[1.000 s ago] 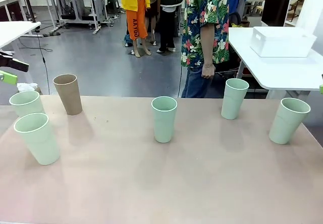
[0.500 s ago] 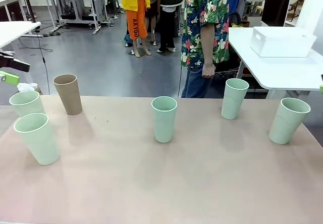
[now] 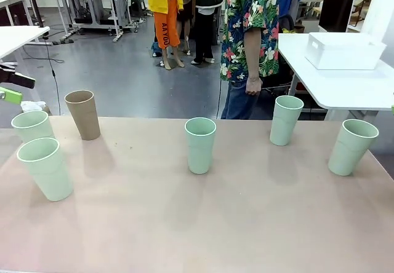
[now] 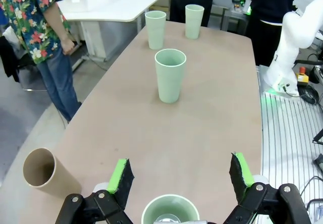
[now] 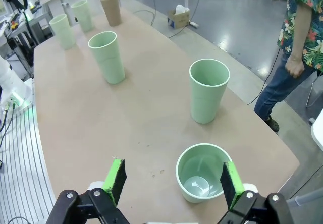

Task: Stack the cups and store them in the basket.
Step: Pick up two Reusable plastic cups , one in each hand.

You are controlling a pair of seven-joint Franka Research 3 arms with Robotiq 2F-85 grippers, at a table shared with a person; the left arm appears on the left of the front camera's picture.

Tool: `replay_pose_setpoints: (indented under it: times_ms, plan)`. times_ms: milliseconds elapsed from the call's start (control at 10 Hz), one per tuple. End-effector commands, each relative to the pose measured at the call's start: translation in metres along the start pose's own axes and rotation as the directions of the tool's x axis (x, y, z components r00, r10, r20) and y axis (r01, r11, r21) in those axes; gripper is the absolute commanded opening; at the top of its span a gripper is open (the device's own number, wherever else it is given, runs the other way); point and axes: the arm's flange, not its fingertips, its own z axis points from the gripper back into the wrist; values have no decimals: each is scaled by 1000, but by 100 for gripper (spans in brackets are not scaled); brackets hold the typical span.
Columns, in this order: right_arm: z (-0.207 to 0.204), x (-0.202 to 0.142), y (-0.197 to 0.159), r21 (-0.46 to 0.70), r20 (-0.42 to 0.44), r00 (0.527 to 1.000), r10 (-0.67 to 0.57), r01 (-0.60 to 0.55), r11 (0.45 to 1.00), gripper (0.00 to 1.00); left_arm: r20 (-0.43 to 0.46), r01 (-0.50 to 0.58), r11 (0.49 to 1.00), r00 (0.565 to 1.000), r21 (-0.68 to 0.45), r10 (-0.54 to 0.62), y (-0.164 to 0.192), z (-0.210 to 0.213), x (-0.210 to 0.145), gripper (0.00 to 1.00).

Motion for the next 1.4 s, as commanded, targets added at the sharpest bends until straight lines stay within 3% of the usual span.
replay_pose_setpoints:
  times_ms: [0, 1300]
  plan:
    - [-2, 0, -3, 2, 34, 999, 20, -20, 1000, 100, 13, 9, 1000, 1000, -6, -9, 0, 1, 2, 100]
    - [-2, 0, -3, 2, 34, 999, 20, -20, 1000, 100, 13, 9, 1000, 1000, -6, -9, 0, 1, 2, 100]
